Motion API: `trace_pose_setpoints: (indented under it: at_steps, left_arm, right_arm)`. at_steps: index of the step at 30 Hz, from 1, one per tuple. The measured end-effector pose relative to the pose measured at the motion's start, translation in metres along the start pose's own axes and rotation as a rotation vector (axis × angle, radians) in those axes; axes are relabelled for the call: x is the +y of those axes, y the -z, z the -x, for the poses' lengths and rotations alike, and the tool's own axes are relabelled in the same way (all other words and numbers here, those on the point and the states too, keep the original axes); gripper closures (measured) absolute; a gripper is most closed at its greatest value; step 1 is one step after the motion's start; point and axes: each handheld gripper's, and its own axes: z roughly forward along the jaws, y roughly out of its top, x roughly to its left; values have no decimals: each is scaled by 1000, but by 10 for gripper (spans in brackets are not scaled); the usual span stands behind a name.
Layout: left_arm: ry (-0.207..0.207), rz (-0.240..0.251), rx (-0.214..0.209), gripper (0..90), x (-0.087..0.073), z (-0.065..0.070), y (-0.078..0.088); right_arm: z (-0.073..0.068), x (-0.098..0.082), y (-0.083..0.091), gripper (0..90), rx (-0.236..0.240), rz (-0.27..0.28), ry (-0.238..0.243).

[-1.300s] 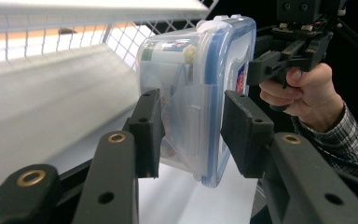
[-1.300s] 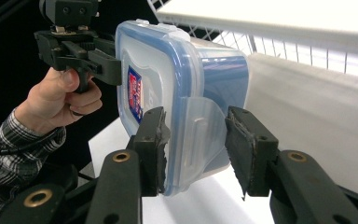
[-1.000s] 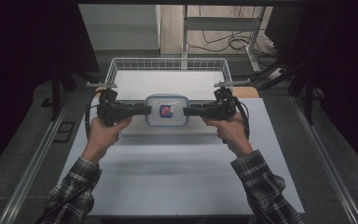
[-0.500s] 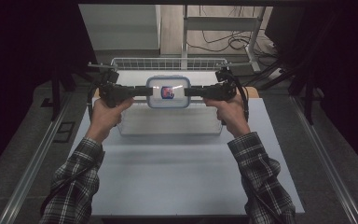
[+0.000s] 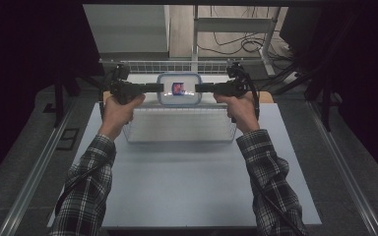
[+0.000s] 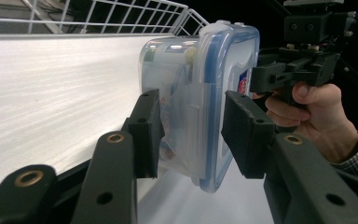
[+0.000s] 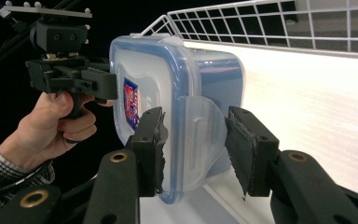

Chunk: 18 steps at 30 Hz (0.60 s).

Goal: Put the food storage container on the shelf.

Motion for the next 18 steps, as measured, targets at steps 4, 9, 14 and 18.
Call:
trace_pose_setpoints:
  at_steps: [4, 9, 14, 18]
  left_arm:
    - [-11, 11, 9, 573, -1, -1, -2]
    - [-36, 13, 30, 565, -2, 1, -3]
    - [-33, 10, 28, 558, -2, 0, -4]
    - [-38, -15, 61, 495, -2, 0, -8]
  right_arm:
    - [5, 0, -2, 565, 4, 2, -23]
    - [5, 1, -3, 554, -13, 5, -24]
    - [6, 2, -4, 550, -12, 1, -43]
    - [2, 3, -8, 565, -112, -56, 11]
